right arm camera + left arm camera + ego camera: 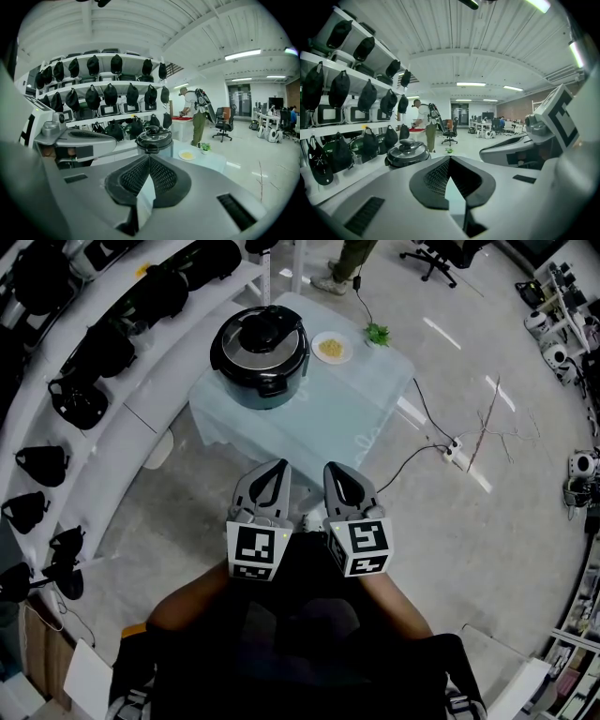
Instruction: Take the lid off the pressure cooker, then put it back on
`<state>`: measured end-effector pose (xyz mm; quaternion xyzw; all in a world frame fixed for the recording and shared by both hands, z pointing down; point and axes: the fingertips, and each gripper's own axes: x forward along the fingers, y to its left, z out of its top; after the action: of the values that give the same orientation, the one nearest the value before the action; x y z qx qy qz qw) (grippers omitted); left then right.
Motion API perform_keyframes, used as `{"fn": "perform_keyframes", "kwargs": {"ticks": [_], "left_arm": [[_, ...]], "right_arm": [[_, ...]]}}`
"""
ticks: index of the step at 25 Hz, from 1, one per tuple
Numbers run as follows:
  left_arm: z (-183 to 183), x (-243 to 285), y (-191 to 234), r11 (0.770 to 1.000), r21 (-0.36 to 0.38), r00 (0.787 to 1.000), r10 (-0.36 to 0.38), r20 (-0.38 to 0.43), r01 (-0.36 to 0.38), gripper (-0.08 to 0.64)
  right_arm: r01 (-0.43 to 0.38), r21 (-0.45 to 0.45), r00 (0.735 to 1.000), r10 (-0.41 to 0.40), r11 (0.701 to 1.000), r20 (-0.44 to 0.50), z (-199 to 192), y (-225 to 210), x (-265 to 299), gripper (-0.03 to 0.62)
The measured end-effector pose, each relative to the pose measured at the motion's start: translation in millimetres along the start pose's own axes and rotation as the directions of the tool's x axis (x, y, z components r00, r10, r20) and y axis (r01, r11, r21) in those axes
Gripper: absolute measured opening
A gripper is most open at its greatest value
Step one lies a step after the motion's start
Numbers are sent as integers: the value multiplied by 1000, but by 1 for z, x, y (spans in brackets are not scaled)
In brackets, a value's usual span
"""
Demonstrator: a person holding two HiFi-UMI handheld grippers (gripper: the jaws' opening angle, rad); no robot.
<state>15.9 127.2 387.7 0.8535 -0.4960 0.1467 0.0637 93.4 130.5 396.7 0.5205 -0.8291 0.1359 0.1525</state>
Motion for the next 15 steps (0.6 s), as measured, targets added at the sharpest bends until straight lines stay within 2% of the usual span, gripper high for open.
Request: {"fn": "perform_keyframes", "kwargs": {"ticks": [15], "left_arm": [[-1,2,-4,1000,20,1000,-16,-8,16,8]], "right_arm": [[-8,6,1000,8,1000,6,-2,3,-2,17]]}}
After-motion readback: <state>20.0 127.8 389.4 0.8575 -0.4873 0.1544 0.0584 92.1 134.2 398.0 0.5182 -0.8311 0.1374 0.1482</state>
